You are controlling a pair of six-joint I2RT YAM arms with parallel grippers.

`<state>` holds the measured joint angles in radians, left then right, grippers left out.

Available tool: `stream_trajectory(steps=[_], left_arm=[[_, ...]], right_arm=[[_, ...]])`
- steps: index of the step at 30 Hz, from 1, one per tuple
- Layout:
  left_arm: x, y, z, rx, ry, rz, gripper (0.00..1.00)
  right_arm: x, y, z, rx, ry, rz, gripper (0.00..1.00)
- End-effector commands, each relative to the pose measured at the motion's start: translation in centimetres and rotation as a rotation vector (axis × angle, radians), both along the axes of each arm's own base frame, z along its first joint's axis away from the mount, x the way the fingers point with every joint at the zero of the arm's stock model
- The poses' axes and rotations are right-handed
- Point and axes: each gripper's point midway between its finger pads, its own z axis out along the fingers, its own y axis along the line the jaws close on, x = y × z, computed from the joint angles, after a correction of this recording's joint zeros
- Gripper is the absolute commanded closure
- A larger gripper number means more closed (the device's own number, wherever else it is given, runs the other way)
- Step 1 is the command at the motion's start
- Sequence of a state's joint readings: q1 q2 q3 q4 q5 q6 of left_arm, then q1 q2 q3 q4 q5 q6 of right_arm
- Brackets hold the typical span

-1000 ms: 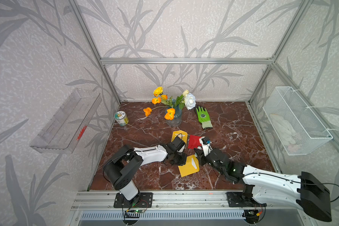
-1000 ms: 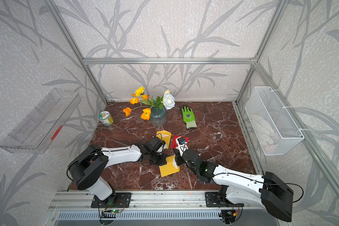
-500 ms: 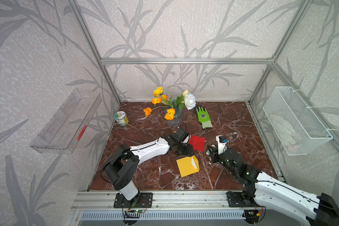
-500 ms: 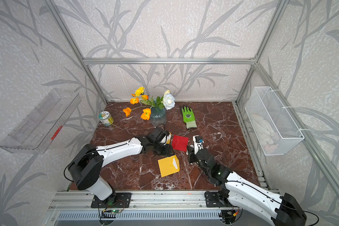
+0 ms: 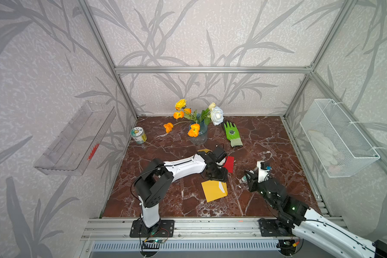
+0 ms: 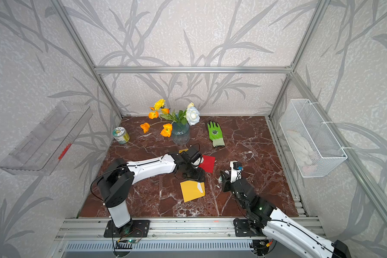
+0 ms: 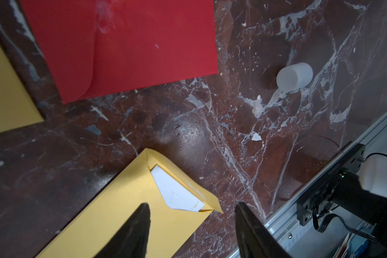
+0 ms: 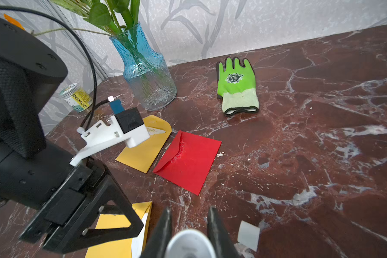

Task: Seal the envelope with a glue stick
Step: Apply the envelope at the center of the board, then close the envelope at the center of the board.

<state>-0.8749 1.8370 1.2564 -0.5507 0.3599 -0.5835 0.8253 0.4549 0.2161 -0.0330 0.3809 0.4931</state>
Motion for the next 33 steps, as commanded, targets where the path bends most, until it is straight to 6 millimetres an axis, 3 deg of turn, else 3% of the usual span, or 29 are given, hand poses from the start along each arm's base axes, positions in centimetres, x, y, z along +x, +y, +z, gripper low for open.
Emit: stream_trajectory(steps=[1,8,18,33], left_arm=[[0.2,0.2,-0.2,0.087,-0.027,-0.003,0.38],[0.1,1.0,-1.0,0.278,-0.089,-0.033,0.39],[0.6,-0.4,-2.1,0.274,-0.081,-0.002,0.44],[0.4,-0.6,-1.7,0.183,-0.051,0.035,0.90]], right_arm=[[-0.2,-1.0,-0.5,0.000,0.010,-0.033,1.00],[-0.5,-1.3,-0.8,0.011,0.006,-0.034,1.00],[-0.7,-1.2,-1.1,0.014,0.004,-0.025,1.00],[-0.6,-1.1,-1.4,0.013,0.016,-0.027,1.00]])
